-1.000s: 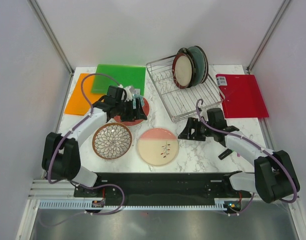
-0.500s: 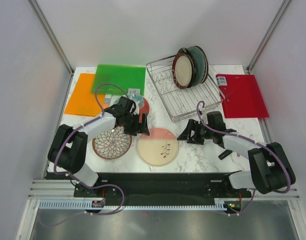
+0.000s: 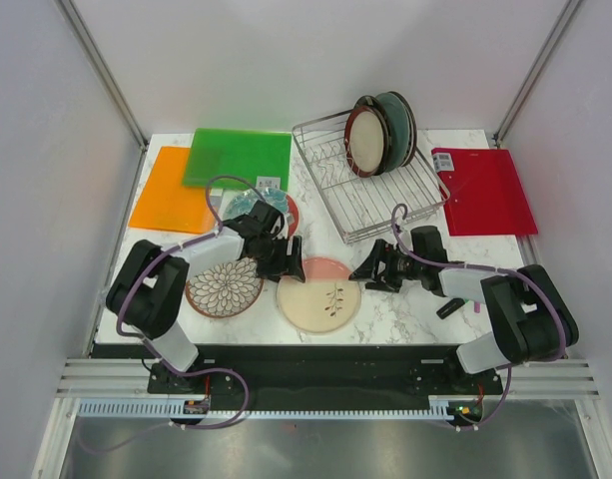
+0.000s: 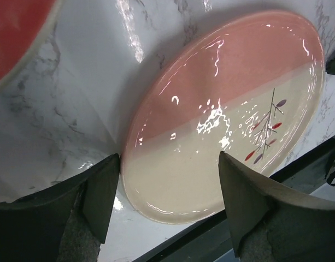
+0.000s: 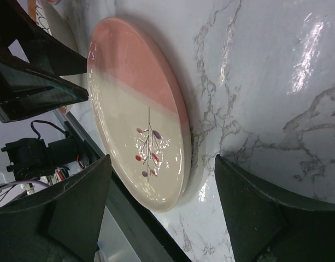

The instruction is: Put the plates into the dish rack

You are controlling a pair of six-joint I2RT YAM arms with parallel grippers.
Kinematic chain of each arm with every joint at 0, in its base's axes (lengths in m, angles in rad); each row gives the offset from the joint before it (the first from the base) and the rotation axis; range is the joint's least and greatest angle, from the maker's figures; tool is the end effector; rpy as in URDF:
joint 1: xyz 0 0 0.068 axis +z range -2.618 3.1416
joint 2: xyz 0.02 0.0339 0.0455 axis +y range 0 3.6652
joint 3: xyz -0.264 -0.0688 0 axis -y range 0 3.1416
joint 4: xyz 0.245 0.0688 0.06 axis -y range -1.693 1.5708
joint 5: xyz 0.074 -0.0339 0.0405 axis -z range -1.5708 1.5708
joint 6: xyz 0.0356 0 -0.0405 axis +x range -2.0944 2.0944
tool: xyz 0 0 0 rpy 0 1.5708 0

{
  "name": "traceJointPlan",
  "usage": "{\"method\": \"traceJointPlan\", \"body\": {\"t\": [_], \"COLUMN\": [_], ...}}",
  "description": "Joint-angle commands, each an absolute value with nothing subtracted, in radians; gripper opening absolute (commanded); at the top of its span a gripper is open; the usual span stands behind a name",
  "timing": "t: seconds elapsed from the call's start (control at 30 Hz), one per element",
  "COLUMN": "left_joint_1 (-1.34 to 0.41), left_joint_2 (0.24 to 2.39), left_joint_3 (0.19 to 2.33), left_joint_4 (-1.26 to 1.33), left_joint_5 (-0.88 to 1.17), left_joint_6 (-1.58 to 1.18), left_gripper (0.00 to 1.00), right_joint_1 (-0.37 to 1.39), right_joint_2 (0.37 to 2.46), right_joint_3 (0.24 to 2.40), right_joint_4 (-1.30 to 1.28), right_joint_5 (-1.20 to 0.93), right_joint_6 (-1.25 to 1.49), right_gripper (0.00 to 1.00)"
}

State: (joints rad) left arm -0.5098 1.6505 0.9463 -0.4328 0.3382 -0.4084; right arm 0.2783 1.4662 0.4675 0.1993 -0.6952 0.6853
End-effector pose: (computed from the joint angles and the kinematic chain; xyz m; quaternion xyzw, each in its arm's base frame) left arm 0.2664 -0.1625 0.1662 0.0850 0.9596 -0.2413 0.1173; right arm 0.2304 0.0896 0.1299 0.0505 0.8790 0.4436 0.1672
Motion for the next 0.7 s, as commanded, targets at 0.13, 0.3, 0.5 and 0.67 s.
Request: {"method": "traceJointPlan", "body": {"t": [0.13, 0.3, 0.5, 0.67], "left_joint_1": [-0.592, -0.637, -0.643, -0.641], "left_joint_2": [1.75, 1.802, 1.838, 1.829], "left_joint_3": [1.009, 1.083, 1.114, 1.114], "left_joint_4": [-0.469, -0.434, -0.397, -0.345], "left_joint_5": [0.388, 0.423, 0.446, 0.494], "left_joint_6": [-0.508, -0.538, -0.546, -0.537], "left_gripper": [0.76, 0.58, 0.11, 0.02], "right_joint_1": [0.276, 0.27, 0.241, 0.227], "right_joint_2": [1.499, 1.437, 1.45, 1.552], "right_joint_3": [0.442, 0.437, 0.429, 0.463], "right_joint_4": [0.167, 0.097, 0.083, 0.061], "right_joint_5": [-0.716, -0.718, -0.802, -0.941], "right_joint_6": [0.657, 0.614, 0.568, 0.474], "right_gripper": [0.84, 0.84, 0.82, 0.76]}}
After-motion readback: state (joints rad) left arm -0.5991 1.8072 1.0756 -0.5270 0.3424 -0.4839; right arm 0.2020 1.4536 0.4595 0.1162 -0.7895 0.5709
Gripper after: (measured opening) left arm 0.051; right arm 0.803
